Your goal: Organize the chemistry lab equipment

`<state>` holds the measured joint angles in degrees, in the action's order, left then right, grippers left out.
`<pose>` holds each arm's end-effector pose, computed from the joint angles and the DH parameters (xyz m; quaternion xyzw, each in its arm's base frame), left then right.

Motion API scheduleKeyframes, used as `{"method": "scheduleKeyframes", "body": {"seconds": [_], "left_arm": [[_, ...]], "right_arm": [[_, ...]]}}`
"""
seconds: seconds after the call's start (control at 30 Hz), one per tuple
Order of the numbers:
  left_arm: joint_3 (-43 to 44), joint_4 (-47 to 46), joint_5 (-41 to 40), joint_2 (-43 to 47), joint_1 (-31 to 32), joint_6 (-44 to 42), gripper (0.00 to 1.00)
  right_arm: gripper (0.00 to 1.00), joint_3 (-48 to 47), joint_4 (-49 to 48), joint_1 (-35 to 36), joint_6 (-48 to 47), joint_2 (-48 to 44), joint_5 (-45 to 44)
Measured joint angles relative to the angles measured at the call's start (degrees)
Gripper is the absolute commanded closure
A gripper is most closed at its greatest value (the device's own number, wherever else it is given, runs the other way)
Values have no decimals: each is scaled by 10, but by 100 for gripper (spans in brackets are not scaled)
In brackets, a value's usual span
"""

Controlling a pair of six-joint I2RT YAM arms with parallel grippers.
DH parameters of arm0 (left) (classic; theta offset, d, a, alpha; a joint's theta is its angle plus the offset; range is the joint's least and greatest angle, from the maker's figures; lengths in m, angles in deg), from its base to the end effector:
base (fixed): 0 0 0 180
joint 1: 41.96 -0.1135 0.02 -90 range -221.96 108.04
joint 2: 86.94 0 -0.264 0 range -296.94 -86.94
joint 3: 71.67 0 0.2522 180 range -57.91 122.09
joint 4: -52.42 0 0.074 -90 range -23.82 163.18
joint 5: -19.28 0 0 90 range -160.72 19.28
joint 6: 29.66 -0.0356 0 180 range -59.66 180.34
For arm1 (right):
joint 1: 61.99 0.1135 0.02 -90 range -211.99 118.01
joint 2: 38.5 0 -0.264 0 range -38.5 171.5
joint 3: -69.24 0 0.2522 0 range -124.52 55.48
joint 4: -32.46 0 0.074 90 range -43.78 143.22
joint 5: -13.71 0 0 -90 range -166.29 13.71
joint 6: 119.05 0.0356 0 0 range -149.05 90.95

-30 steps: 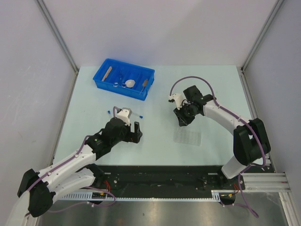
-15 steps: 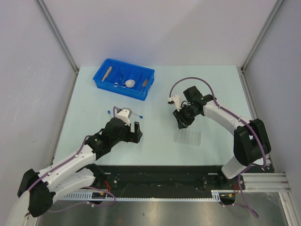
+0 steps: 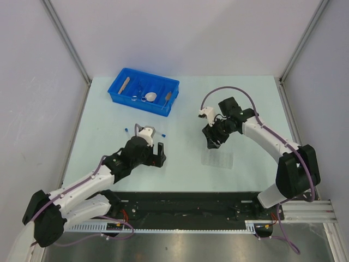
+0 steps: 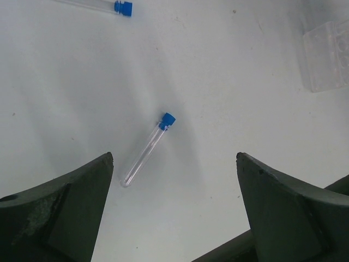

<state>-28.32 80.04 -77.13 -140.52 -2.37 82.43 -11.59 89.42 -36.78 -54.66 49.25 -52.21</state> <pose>0.1550 -0.1230 0.2140 0.1121 0.8901 -0.1819 0.4025 0.2715 0.1439 0.2513 -0.4514 0.8403 0.2024 0.2217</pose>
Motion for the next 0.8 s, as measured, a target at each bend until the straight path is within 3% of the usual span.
{"method": "scheduleKeyframes", "body": {"seconds": [0.27, 0.47, 0.8], "left_arm": [[10, 7, 22, -71, -2, 0, 2], [65, 36, 22, -147, -3, -7, 5], [151, 115, -2, -300, -4, -37, 34]], "right_arm": [[33, -19, 49, -46, -69, -51, 79], [32, -19, 75, -97, -96, -65, 149], [30, -19, 91, -120, -111, -74, 208]]}}
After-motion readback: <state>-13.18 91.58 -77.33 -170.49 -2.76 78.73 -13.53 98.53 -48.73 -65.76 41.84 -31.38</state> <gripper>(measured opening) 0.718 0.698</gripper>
